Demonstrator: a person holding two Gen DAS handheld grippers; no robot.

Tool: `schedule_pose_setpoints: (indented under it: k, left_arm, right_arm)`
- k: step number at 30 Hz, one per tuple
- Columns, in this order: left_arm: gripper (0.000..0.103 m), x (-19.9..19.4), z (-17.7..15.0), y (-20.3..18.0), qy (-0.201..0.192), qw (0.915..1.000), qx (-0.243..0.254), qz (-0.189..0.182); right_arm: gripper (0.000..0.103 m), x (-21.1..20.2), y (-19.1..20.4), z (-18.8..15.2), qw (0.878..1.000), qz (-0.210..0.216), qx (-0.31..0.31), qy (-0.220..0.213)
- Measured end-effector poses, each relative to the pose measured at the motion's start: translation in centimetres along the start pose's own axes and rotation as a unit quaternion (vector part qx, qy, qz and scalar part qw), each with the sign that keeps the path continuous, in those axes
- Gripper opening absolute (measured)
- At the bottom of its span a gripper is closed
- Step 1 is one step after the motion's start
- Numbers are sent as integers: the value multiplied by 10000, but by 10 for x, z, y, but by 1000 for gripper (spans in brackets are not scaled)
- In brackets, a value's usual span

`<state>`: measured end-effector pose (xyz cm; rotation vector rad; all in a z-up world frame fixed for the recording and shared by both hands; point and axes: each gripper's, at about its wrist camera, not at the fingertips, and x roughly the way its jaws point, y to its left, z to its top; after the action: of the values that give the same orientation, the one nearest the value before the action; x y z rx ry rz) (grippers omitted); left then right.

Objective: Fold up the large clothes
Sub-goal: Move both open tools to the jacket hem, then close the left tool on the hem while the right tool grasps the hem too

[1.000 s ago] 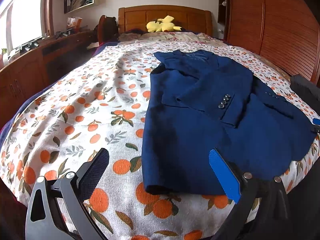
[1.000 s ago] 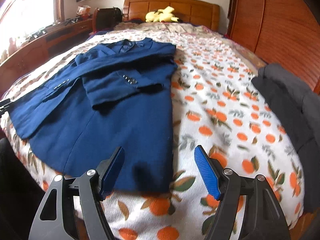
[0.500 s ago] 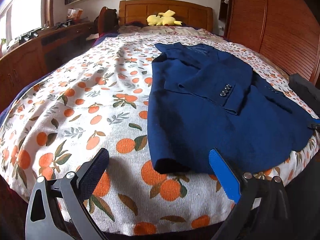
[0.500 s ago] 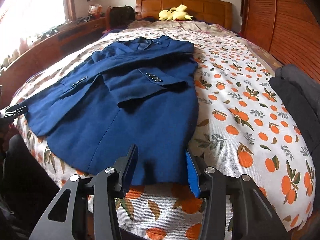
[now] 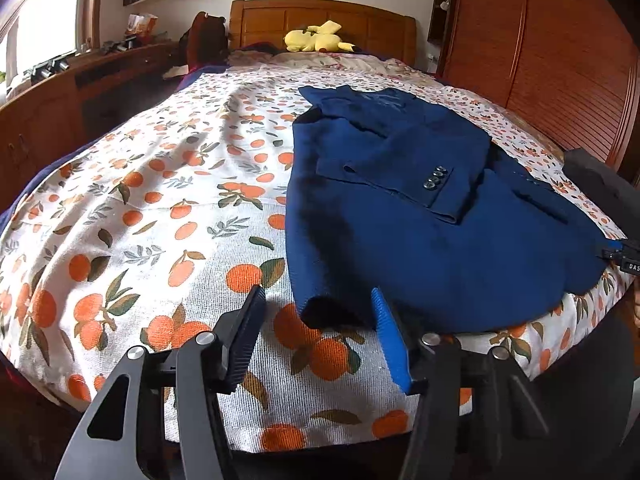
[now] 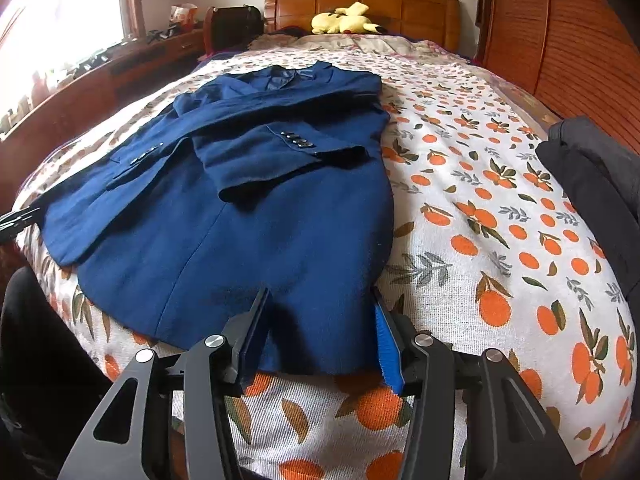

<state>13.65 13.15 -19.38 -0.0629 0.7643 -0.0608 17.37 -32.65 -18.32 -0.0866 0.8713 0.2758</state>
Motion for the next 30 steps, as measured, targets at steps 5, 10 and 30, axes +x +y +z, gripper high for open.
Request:
schedule_pose_setpoints:
  k: [5, 10, 30]
  left_arm:
    - [57, 1, 2, 1, 0, 10000, -56, -21]
    - [43, 1, 7, 3, -18, 9998, -178, -64]
    - [6, 8, 16, 0, 95, 9997, -168, -140]
  right_arm:
    - [48, 2, 0, -1, 10000, 5, -9, -10]
    - [49, 3, 1, 0, 10000, -4, 3, -16]
    - [34, 4, -1, 4, 10000, 57, -27, -48]
